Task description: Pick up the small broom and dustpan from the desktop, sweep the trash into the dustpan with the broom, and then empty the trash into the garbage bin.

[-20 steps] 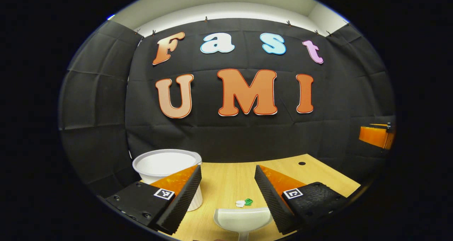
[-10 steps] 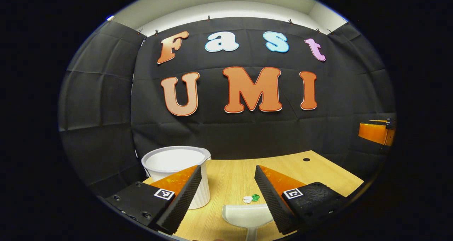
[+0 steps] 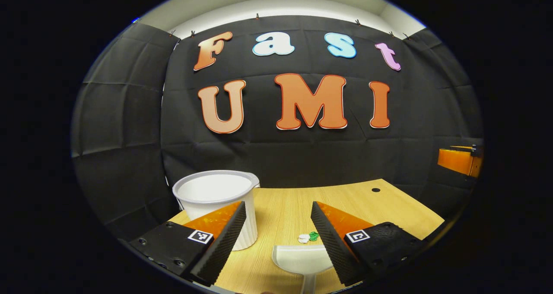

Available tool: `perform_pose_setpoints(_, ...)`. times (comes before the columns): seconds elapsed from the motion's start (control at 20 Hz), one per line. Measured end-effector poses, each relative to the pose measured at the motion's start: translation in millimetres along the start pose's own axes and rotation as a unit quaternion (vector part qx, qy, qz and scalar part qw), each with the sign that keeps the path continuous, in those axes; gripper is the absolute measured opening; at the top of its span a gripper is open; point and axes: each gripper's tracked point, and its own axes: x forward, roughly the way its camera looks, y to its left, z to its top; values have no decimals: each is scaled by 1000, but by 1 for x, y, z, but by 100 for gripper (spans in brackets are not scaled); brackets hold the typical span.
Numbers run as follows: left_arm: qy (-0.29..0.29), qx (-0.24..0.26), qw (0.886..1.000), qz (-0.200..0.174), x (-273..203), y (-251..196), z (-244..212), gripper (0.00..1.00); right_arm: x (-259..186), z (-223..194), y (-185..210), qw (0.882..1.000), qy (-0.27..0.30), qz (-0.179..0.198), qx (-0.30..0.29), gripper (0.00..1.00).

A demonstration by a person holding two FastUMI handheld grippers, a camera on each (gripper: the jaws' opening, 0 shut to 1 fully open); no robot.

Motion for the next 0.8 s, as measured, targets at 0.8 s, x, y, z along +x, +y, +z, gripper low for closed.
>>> perform_pose_setpoints(0.8,240,30,959,-145,6,-66,-131,96,35,-47,-25,999,47,-17,0,95)
